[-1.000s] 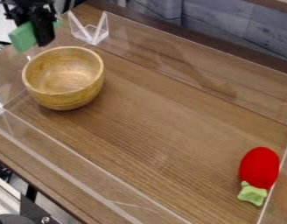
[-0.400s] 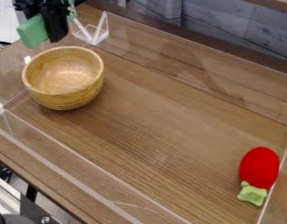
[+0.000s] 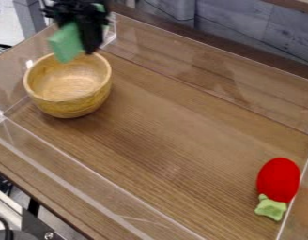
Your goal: Remove the green stick from the brown bowl and put it on the table
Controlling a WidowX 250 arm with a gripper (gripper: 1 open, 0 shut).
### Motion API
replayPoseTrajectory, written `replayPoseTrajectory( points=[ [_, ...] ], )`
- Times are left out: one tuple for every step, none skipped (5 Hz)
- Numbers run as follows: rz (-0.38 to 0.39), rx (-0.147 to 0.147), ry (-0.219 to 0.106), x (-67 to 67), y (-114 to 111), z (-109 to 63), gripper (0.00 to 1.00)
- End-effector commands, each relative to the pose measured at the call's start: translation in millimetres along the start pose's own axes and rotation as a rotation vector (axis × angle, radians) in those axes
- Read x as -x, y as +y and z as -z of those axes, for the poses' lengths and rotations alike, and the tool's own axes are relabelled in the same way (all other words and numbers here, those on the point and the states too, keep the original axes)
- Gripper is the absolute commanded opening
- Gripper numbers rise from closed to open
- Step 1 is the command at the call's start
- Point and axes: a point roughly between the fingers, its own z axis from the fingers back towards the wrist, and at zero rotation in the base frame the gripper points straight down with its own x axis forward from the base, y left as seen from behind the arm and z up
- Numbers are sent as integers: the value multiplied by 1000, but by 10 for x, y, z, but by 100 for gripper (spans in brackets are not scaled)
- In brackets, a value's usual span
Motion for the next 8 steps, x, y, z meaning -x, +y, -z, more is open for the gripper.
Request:
replayPoseTrajectory(
  points=[
    [38, -32, -42, -76, -355, 23, 0],
    [112, -36, -26, -24, -632, 226, 0],
    [159, -41, -14, 48, -775, 421, 0],
    [142, -54, 3, 178, -797, 582, 0],
    [106, -55, 16, 262, -784, 698, 0],
    [64, -55, 26, 334, -775, 770, 0],
    [13, -52, 34, 350, -756, 897, 0],
    [97, -27, 37, 274, -879, 900, 0]
  ],
)
